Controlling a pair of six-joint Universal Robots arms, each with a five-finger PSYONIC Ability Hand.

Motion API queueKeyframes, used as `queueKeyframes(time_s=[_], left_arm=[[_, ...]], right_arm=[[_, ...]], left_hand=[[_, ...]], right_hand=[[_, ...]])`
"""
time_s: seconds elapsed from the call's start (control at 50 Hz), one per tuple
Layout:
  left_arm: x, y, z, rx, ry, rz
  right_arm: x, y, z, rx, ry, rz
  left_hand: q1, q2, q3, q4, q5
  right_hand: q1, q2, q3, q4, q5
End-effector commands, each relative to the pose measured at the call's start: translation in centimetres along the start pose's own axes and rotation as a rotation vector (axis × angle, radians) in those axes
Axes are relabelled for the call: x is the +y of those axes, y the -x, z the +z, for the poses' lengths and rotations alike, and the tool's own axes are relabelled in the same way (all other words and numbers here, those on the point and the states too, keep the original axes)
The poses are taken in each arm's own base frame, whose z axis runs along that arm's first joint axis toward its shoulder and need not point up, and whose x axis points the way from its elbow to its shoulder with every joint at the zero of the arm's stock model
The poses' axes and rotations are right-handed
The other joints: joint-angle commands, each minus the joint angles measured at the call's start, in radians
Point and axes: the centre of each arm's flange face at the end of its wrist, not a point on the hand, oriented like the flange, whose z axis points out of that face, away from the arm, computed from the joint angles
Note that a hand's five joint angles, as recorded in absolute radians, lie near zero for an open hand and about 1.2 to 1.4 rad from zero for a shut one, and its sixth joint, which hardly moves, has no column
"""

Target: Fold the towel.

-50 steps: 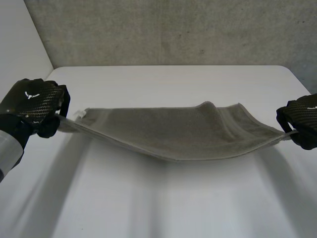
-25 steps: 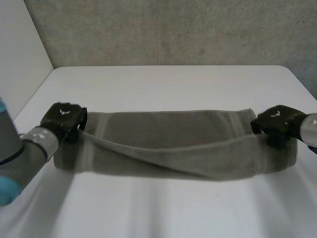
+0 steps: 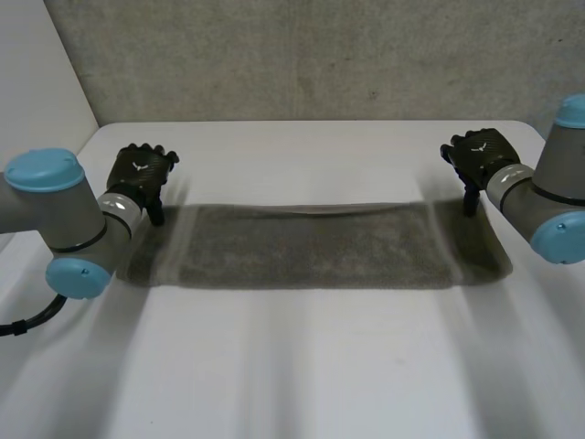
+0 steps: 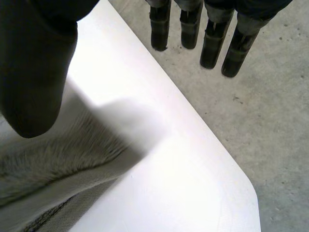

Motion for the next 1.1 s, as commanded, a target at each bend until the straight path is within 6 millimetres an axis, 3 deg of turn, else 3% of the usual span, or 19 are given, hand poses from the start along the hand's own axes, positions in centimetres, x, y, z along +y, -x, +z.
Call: queueKeyframes(time_s=[0.02,0.14,0.22,0.24,0.28,0.3,0.38,0.42,0.46,0.58,0.86,0.96,1.0,1.1], left_arm=[[0.6,-0.4,-0.8,0.014,0.035,-0.004],[-0.3,0.1,-2.5,-0.001,0.046,-0.010],[-1.4,0.5,-5.3,0.004,0.054,-0.014],[-1.9,0.6,-6.2,0.003,0.046,-0.015],[-2.4,0.6,-7.3,0.005,0.045,-0.024],[-2.4,0.6,-7.3,0.005,0.045,-0.024],[-3.3,0.4,-10.1,0.014,0.029,-0.131],[-3.3,0.4,-10.1,0.014,0.029,-0.132],[-3.4,0.0,-11.2,0.043,0.015,-0.254],[-2.6,-0.5,-11.7,0.099,0.000,-0.404],[-2.0,-0.2,-11.5,0.085,-0.055,-0.423],[-1.8,-0.4,-11.7,0.087,-0.051,-0.424],[-1.8,-0.4,-11.7,0.088,-0.053,-0.423],[-1.8,-0.5,-11.8,0.090,-0.050,-0.422]], right_arm=[[-0.6,0.5,-0.9,0.001,0.017,0.014],[-1.3,0.2,-4.2,-0.015,0.034,0.044],[-1.3,0.7,-7.3,-0.039,0.058,0.042],[-1.3,0.7,-7.3,-0.039,0.058,0.042],[-0.9,1.4,-9.2,-0.063,0.071,0.042],[-0.9,1.4,-9.2,-0.063,0.071,0.042],[0.5,1.8,-10.5,-0.079,0.104,0.055],[2.3,1.6,-11.0,-0.075,0.147,0.071],[3.1,1.6,-11.2,-0.077,0.160,0.079],[5.3,1.9,-10.7,-0.054,0.148,0.087],[8.6,2.0,-8.4,-0.015,0.144,0.044],[9.8,1.4,-7.9,-0.008,0.172,0.007],[10.2,0.7,-7.7,0.009,0.182,-0.010],[10.6,-1.2,-7.6,0.061,0.203,-0.017]], left_hand=[[-0.085,-0.082,-0.081,-0.083,-0.095],[-0.085,-0.082,-0.081,-0.083,-0.095],[-0.085,-0.082,-0.081,-0.083,-0.095],[-0.085,-0.082,-0.081,-0.083,-0.095],[-0.085,-0.082,-0.081,-0.083,-0.095],[-0.085,-0.082,-0.081,-0.083,-0.095],[-0.085,-0.082,-0.081,-0.083,-0.095],[-0.085,-0.082,-0.081,-0.083,-0.095],[-0.085,-0.082,-0.081,-0.083,-0.095],[-0.079,-0.075,-0.074,-0.077,-0.088],[-0.076,-0.072,-0.071,-0.074,-0.085],[-0.076,-0.072,-0.071,-0.074,-0.085],[-0.076,-0.072,-0.071,-0.074,-0.085],[-0.076,-0.072,-0.071,-0.074,-0.085]], right_hand=[[-0.073,-0.077,-0.074,-0.091,-0.062],[-0.073,-0.077,-0.074,-0.091,-0.062],[-0.073,-0.077,-0.074,-0.091,-0.062],[-0.073,-0.077,-0.074,-0.091,-0.062],[-0.073,-0.077,-0.074,-0.091,-0.062],[-0.073,-0.077,-0.074,-0.091,-0.062],[-0.073,-0.077,-0.074,-0.091,-0.062],[-0.073,-0.077,-0.074,-0.091,-0.062],[-0.031,-0.035,-0.032,-0.049,-0.020],[0.181,0.177,0.179,0.163,0.192],[0.366,0.362,0.365,0.348,0.377],[0.619,0.615,0.617,0.601,0.630],[1.146,1.142,1.145,1.128,1.157],[1.149,1.145,1.148,1.131,1.160]])
